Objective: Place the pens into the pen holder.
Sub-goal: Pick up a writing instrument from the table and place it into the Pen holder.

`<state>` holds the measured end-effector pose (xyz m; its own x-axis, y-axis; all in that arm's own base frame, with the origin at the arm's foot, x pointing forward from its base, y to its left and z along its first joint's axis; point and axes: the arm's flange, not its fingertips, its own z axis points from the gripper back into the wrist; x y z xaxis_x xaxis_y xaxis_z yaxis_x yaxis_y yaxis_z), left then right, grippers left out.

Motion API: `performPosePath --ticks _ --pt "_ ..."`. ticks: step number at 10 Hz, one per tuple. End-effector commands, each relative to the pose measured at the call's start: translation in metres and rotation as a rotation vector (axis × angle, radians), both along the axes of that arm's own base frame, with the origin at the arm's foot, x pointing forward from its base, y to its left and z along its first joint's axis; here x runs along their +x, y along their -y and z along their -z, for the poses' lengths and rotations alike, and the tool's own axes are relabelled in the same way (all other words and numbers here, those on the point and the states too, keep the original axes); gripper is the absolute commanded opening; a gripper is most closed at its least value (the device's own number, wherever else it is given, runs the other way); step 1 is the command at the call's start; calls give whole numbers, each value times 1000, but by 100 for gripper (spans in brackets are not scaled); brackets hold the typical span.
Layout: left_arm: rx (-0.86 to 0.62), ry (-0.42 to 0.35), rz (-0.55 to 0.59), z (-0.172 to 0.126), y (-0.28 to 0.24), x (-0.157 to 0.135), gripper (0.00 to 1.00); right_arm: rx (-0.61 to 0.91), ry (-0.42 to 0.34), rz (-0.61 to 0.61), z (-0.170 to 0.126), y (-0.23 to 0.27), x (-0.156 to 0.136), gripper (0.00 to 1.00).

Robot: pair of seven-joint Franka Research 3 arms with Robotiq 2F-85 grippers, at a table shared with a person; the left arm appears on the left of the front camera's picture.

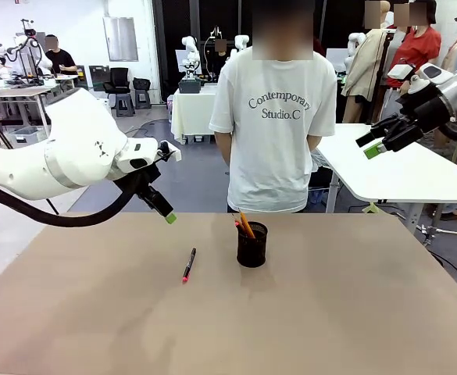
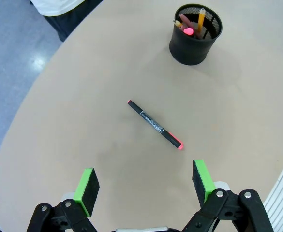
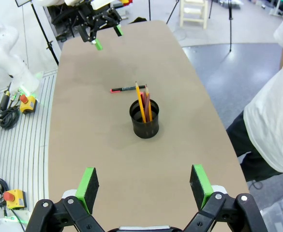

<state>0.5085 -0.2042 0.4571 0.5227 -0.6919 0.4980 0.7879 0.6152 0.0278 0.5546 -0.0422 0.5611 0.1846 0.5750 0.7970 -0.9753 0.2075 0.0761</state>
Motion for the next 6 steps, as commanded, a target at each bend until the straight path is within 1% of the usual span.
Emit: performPosePath --ticks 1,2,3,4,5,6 --pt "0 -1 1 0 0 0 100 0 1 0 -1 0 0 100" --pt "18 35 -101 1 17 4 100 0 1 0 -1 0 0 100" --pt "70 -9 -213 5 32 10 100 0 1 0 -1 0 0 100" --pt "107 -26 -263 10 45 15 100 0 1 0 -1 0 0 100" --pt "97 -58 -319 16 57 22 100 0 1 0 -1 0 0 100" --pt "129 -71 -360 21 65 25 100 0 1 0 -1 0 0 100"
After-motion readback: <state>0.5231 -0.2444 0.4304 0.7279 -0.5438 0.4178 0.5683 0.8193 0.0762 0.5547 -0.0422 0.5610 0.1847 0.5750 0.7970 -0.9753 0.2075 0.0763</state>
